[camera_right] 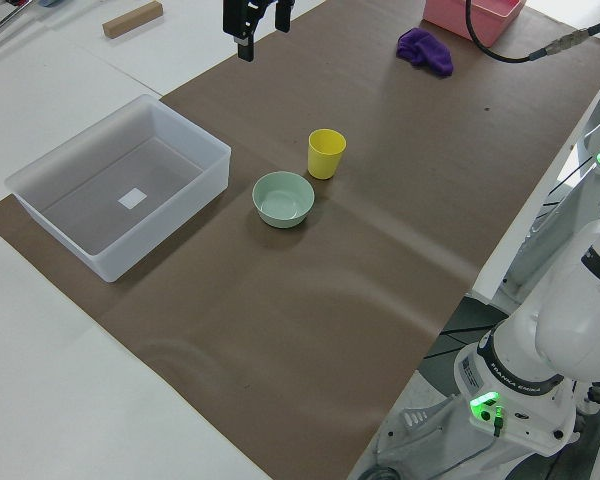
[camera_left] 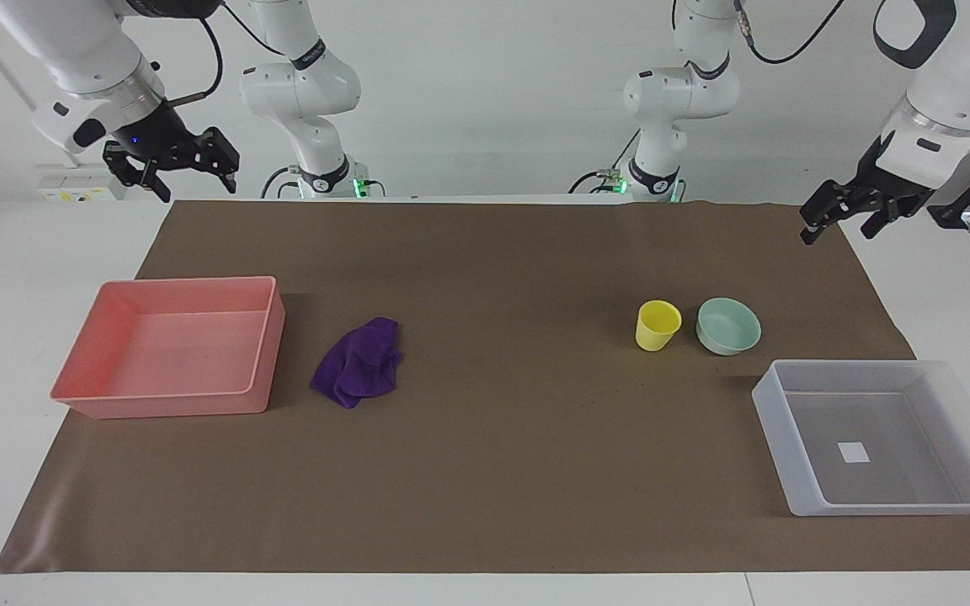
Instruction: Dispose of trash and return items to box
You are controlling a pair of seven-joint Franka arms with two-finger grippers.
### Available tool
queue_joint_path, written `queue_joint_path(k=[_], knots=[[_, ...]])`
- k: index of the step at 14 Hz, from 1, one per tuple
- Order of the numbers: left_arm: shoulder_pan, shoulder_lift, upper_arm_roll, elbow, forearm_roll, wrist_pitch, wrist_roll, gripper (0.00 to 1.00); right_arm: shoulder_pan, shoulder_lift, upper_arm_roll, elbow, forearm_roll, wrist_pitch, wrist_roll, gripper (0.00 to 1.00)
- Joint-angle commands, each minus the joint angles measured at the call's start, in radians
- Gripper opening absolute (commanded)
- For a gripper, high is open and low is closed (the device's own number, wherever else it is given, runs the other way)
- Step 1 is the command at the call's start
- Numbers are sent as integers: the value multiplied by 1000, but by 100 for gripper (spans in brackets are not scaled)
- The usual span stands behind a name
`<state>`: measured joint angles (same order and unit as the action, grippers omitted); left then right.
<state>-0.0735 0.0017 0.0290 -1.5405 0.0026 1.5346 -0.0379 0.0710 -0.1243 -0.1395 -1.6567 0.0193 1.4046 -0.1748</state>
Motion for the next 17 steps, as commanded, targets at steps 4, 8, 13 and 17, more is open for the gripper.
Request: queue_joint_path(k=[4,8,13,17], knots=[[3,-22,2,-20,-13,-8,12,100,-10,-20,4,-47,11,39,3,100],[3,-23,5,-20,-12,-33,19,100,44,55,8,-60,42,141,24,100],[6,-124,6,-256,5,176,-76,100,144,202,8,-136,50,399,41,100],[46,-220,0,-654,7,437,-161,100,194,304,8,-178,53,542,72,100]])
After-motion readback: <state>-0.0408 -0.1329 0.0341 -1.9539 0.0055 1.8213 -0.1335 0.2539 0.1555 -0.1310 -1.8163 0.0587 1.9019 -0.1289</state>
